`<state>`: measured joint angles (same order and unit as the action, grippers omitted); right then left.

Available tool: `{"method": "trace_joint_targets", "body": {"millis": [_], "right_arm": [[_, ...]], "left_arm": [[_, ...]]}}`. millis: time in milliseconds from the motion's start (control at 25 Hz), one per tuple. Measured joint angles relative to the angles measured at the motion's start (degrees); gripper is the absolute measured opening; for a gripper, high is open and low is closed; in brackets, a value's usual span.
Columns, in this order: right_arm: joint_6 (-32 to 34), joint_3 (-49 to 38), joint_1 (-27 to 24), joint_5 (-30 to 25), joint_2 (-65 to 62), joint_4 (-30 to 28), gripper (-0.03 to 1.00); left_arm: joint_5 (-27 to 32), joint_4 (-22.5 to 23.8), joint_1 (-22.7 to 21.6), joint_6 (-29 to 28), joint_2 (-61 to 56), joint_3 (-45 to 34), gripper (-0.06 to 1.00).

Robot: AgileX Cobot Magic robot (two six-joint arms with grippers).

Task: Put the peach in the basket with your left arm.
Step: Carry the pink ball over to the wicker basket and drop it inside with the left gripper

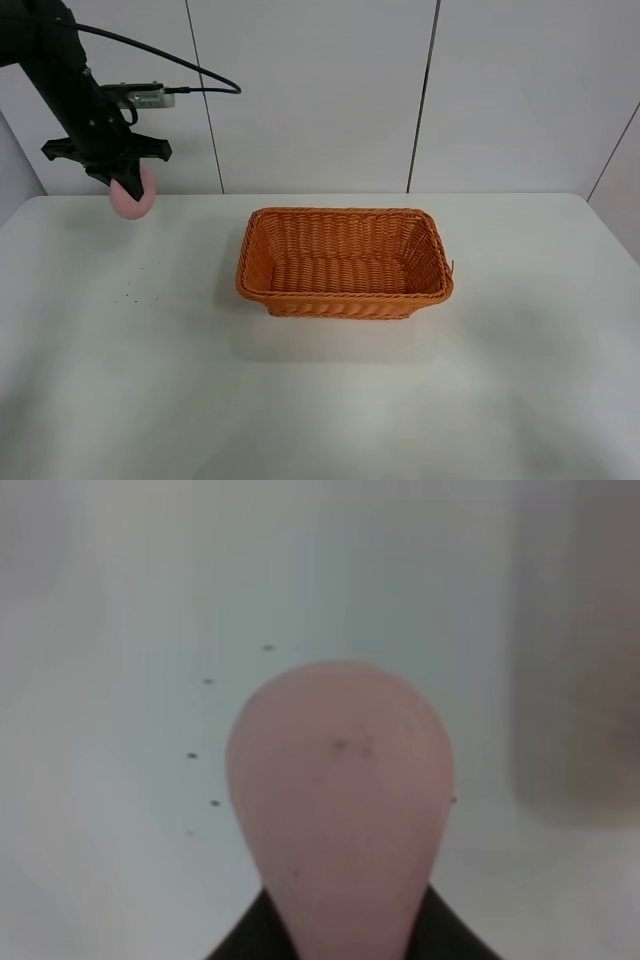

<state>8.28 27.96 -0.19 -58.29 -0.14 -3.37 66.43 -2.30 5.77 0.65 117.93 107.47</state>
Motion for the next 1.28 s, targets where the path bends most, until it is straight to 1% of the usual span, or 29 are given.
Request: {"method": "trace_joint_targets", "body": {"millis": [160,280,400,520,560,720,800,1000,1160,1200,1240,1280], "right_arm": [[0.0,0.0,0.0,0.0,0.0,0.0,0.69],[0.0,0.0,0.0,0.0,0.0,0.0,0.69],[0.0,0.0,0.0,0.0,0.0,0.0,0.69],[0.0,0.0,0.0,0.0,0.0,0.0,0.69],[0.0,0.0,0.0,0.0,0.0,0.0,0.69],[0.0,0.0,0.0,0.0,0.0,0.0,0.69],[0.0,0.0,0.0,0.0,0.0,0.0,0.69],[0.0,0.0,0.0,0.0,0.0,0.0,0.69],[0.0,0.0,0.0,0.0,0.0,0.0,0.69],[0.0,0.0,0.0,0.0,0.0,0.0,0.69],[0.0,0.0,0.0,0.0,0.0,0.0,0.69],[0.0,0.0,0.0,0.0,0.0,0.0,0.69]], "left_arm": [[0.2,0.1,5.8,-0.6,0.0,0.7,0.17],[0.2,-0.1,11.7,-0.6,1.4,2.0,0.17],[0.2,-0.4,17.0,-1.1,4.8,5.2,0.17],[0.2,-0.4,21.4,-2.3,9.5,10.7,0.17],[0.2,-0.4,21.4,-2.3,9.5,10.7,0.17],[0.2,-0.5,25.9,-3.0,16.8,19.6,0.17],[-0.3,-0.7,27.5,-3.2,19.5,22.3,0.17],[-3.7,-2.3,29.6,-3.3,23.8,23.1,0.17],[-3.6,-2.1,29.6,-2.5,25.6,23.1,0.18],[-3.5,-2.1,29.6,-2.3,25.7,23.1,0.20],[-3.4,-2.2,29.6,-2.2,25.8,23.1,0.26],[-3.4,-2.6,29.6,-2.1,25.9,23.1,0.34]]}}
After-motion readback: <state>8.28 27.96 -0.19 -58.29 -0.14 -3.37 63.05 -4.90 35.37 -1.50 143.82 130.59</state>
